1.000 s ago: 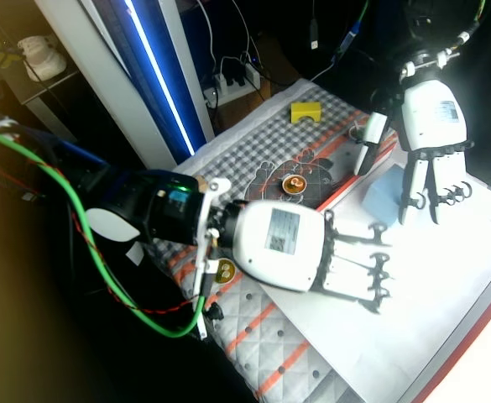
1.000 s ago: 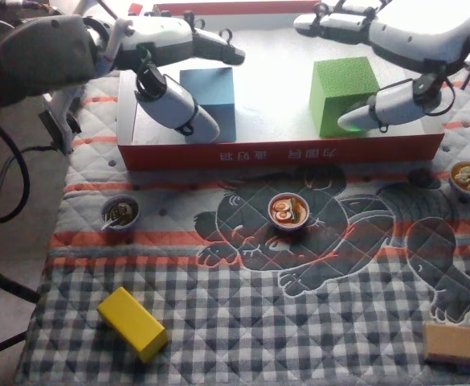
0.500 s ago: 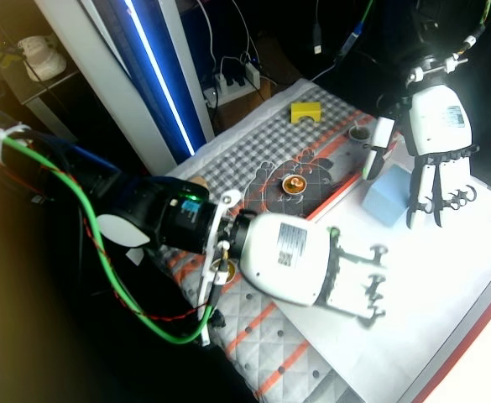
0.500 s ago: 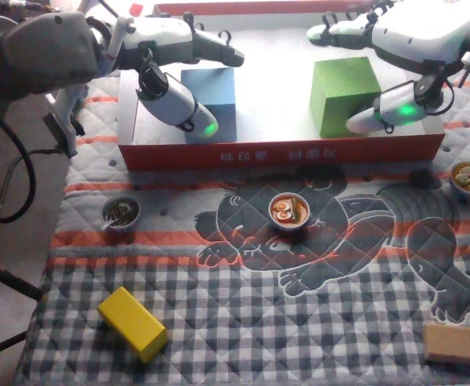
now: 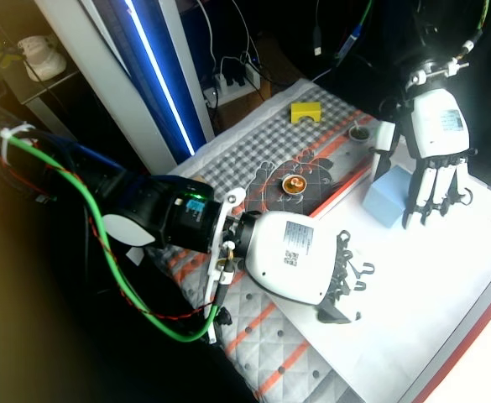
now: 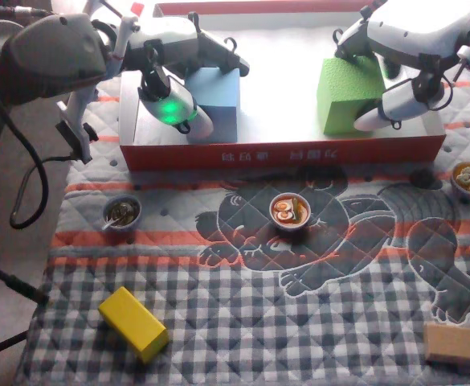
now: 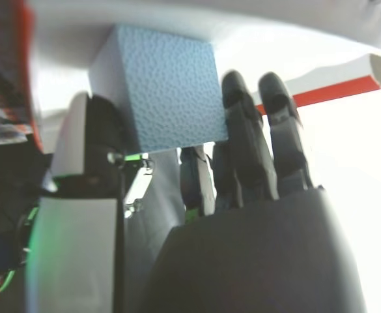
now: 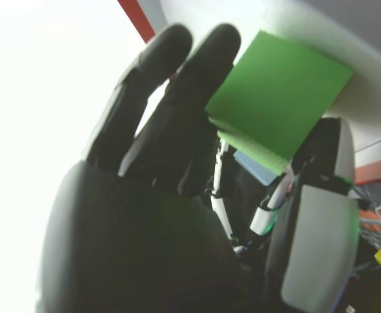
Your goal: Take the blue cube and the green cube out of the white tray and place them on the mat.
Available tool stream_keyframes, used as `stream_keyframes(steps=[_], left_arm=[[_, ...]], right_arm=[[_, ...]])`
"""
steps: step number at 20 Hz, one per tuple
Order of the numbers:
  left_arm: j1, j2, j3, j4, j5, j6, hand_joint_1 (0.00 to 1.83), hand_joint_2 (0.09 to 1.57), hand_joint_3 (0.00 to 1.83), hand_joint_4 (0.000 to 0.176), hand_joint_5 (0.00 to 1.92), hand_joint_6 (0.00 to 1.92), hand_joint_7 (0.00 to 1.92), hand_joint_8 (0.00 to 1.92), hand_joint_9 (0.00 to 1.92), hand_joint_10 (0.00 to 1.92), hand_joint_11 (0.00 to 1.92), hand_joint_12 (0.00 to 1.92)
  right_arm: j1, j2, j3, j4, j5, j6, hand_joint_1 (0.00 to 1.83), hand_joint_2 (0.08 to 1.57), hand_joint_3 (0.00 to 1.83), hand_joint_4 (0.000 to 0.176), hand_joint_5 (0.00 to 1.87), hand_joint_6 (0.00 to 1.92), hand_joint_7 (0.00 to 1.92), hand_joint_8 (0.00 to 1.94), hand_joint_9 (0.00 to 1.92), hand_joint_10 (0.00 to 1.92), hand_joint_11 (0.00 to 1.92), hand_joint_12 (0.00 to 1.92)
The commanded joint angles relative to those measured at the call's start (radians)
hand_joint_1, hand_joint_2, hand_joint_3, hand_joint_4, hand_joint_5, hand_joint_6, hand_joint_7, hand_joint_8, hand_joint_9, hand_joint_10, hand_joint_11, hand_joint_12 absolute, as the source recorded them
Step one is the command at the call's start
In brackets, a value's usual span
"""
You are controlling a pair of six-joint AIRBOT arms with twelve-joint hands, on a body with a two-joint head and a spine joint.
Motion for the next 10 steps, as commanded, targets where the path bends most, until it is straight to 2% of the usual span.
stream_keyframes(steps=[1, 2, 3, 4, 5, 6, 7, 8, 9, 10], left_arm=[[-0.009, 0.009, -0.007, -0.013, -0.109, 0.001, 1.28, 1.29, 0.00, 0.035, 0.74, 0.02, 0.60, 1.51, 0.43, 1.00, 0.14, 1.40], [-0.011, 0.026, -0.029, -0.015, -0.132, 0.000, 1.18, 1.30, 0.00, 0.000, 0.69, 1.00, 0.61, 1.70, 0.37, 1.21, 0.12, 1.50], [-0.013, 0.046, -0.055, -0.006, -0.156, -0.005, 1.15, 1.32, 0.00, 0.000, 0.68, 1.22, 0.57, 1.79, 0.38, 1.31, 0.15, 1.54], [-0.018, 0.072, -0.092, 0.051, -0.187, -0.057, 1.16, 1.32, 0.00, 0.000, 0.69, 1.24, 0.54, 1.82, 0.37, 1.33, 0.16, 1.51], [-0.022, 0.102, -0.131, 0.113, -0.218, -0.108, 1.27, 1.33, 0.00, 0.000, 0.65, 1.30, 0.51, 1.79, 0.49, 1.68, 0.16, 1.40], [-0.024, 0.144, -0.189, 0.190, -0.257, -0.164, 1.29, 1.33, 0.00, 0.000, 0.65, 1.28, 0.49, 1.79, 0.52, 1.75, 0.19, 1.35], [-0.023, 0.182, -0.239, 0.276, -0.293, -0.233, 1.30, 1.33, 0.00, 0.000, 0.65, 1.29, 0.49, 1.78, 0.53, 1.77, 0.21, 1.34], [-0.014, 0.236, -0.308, 0.390, -0.346, -0.329, 1.29, 1.34, 0.00, 0.000, 0.58, 1.37, 0.51, 1.74, 0.56, 1.77, 0.27, 1.37], [-0.008, 0.254, -0.328, 0.431, -0.365, -0.368, 1.29, 1.34, 0.00, 0.000, 0.58, 1.37, 0.51, 1.74, 0.56, 1.77, 0.27, 1.37], [0.009, 0.301, -0.382, 0.508, -0.402, -0.433, 1.28, 1.34, 0.00, 0.000, 0.55, 1.41, 0.53, 1.73, 0.54, 1.79, 0.27, 1.43]], right_arm=[[0.019, 0.001, 0.007, 0.005, 0.095, -0.010, 1.25, 1.10, 0.00, 0.000, 0.95, 0.92, 1.10, 0.90, 1.13, 0.47, 0.72, 1.27], [0.025, 0.001, 0.002, 0.005, 0.104, -0.010, 1.25, 1.10, 0.00, 0.000, 0.94, 0.92, 1.11, 0.89, 1.17, 0.39, 0.76, 1.23], [0.029, 0.001, -0.007, 0.004, 0.120, -0.010, 1.24, 1.10, 0.00, 0.000, 0.91, 1.00, 1.12, 0.84, 1.18, 0.33, 0.76, 1.23], [0.036, 0.008, -0.027, 0.004, 0.149, -0.010, 1.23, 1.11, 0.00, 0.000, 0.90, 1.05, 1.10, 0.85, 1.21, 0.32, 0.80, 1.27], [0.040, 0.032, -0.052, 0.005, 0.181, -0.009, 1.24, 1.10, 0.00, 0.000, 0.91, 1.03, 1.12, 0.81, 1.21, 0.29, 0.78, 1.24], [0.041, 0.063, -0.087, 0.005, 0.230, -0.009, 1.24, 1.09, 0.00, 0.000, 0.92, 1.02, 1.16, 0.74, 1.24, 0.25, 0.82, 1.18], [0.041, 0.087, -0.125, 0.004, 0.279, -0.009, 1.24, 1.09, 0.00, 0.000, 0.93, 1.00, 1.14, 0.78, 1.25, 0.21, 0.80, 1.17], [0.041, 0.133, -0.178, 0.004, 0.343, -0.009, 1.25, 1.10, 0.01, 0.000, 0.94, 1.01, 1.09, 0.83, 1.03, 0.67, 0.77, 1.16], [0.041, 0.160, -0.200, 0.003, 0.367, -0.009, 1.25, 1.10, 0.01, 0.000, 0.94, 1.01, 1.09, 0.83, 1.03, 0.67, 0.77, 1.16], [0.028, 0.204, -0.242, -0.006, 0.409, -0.009, 1.23, 1.12, 0.00, 0.000, 0.87, 1.09, 1.09, 0.87, 1.13, 0.49, 0.85, 1.18]])
